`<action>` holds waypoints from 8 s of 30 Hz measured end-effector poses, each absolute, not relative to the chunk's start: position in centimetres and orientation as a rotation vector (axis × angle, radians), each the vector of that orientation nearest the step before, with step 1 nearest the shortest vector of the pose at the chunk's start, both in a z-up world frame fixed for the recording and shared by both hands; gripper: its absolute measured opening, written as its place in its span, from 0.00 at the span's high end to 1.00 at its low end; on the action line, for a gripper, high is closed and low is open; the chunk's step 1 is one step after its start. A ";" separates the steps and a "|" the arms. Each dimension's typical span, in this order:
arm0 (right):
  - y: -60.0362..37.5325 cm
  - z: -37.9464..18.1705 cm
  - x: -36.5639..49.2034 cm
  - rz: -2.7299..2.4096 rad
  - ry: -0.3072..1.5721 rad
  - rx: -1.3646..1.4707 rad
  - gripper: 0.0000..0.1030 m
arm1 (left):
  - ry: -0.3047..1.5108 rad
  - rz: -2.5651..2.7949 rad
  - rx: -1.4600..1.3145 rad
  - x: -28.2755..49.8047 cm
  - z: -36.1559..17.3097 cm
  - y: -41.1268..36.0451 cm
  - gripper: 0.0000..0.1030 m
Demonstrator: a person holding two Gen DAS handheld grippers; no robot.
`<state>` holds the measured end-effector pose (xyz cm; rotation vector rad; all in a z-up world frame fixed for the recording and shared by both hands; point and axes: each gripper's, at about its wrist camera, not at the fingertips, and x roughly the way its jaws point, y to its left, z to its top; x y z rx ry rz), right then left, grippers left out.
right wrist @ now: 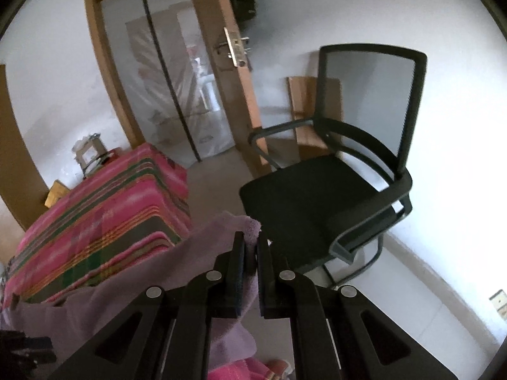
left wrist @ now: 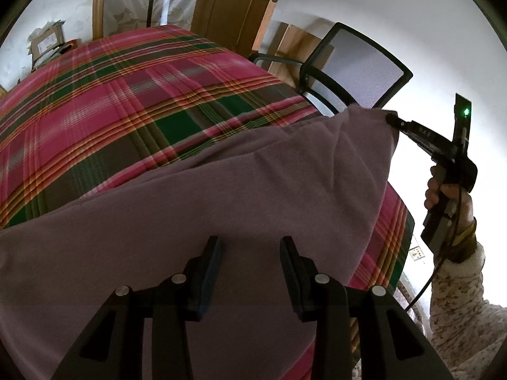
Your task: Fold clothes
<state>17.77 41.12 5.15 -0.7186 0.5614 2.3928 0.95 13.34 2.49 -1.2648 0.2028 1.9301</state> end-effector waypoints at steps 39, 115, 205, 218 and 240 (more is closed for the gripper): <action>39.4 4.6 16.9 2.549 0.519 -0.813 0.60 | 0.358 2.057 -1.147 -0.7 5.1 13.6 0.63; 29.4 4.2 5.7 3.045 -0.350 -1.436 0.99 | 0.494 1.879 -1.095 -4.0 2.9 17.1 0.67; 2.1 3.5 -2.6 3.268 -0.461 -1.493 0.92 | -0.091 2.325 -1.416 -8.6 2.6 -15.8 0.67; 2.8 4.6 -1.3 3.340 -0.375 -1.458 0.97 | -0.157 2.344 -1.419 -8.4 2.5 -16.8 0.67; -0.3 2.9 -4.4 3.338 -0.638 -1.656 0.83 | -0.157 2.338 -1.421 -8.6 2.2 -16.7 0.66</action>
